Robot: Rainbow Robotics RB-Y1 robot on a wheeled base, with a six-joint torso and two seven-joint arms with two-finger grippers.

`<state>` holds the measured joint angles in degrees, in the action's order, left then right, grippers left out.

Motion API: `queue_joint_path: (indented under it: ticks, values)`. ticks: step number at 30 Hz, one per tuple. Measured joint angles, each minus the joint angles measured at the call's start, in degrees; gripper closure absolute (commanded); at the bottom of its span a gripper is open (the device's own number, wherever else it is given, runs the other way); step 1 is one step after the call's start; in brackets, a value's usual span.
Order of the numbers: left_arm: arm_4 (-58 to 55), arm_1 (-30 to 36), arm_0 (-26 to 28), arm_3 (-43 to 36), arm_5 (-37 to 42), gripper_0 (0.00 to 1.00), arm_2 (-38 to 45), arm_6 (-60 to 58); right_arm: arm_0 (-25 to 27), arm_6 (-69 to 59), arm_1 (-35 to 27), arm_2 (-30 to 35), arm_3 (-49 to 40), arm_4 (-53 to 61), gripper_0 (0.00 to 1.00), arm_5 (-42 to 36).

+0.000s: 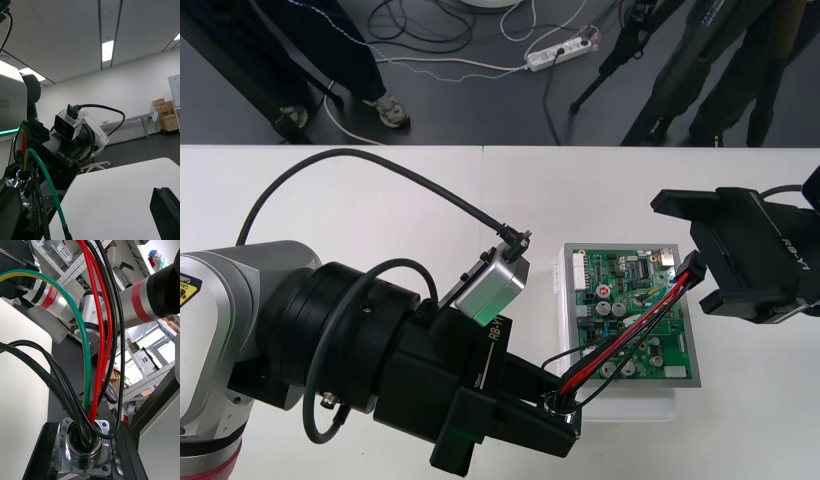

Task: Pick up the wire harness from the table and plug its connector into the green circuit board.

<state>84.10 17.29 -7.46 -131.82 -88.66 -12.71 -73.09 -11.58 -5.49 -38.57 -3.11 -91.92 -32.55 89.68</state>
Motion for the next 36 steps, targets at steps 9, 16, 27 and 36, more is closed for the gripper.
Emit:
queue_joint_path:
  ticks: [9, 16, 27, 36]
  values:
    - [0.0, 0.0, 0.0, 0.07, 0.0, 1.0, 0.0, 0.0, 0.0, -0.04, -0.01, -0.4, -3.23, 2.78, 0.0, 0.0]
    - [0.0, 0.0, 0.0, 0.09, 0.0, 1.0, 0.0, 0.01, 0.0, -2.16, -0.02, -1.56, -4.39, 3.41, 0.0, 0.0]
    - [0.0, 0.0, 0.0, 0.1, 0.0, 1.0, 0.0, 0.01, 0.0, -3.66, -0.09, -4.24, -6.79, 4.52, 0.0, 0.0]
    - [0.0, 0.0, 0.0, 0.11, 0.0, 1.0, 0.0, 0.02, -0.01, -3.69, -0.15, -7.18, -7.82, 6.99, 0.0, 0.0]
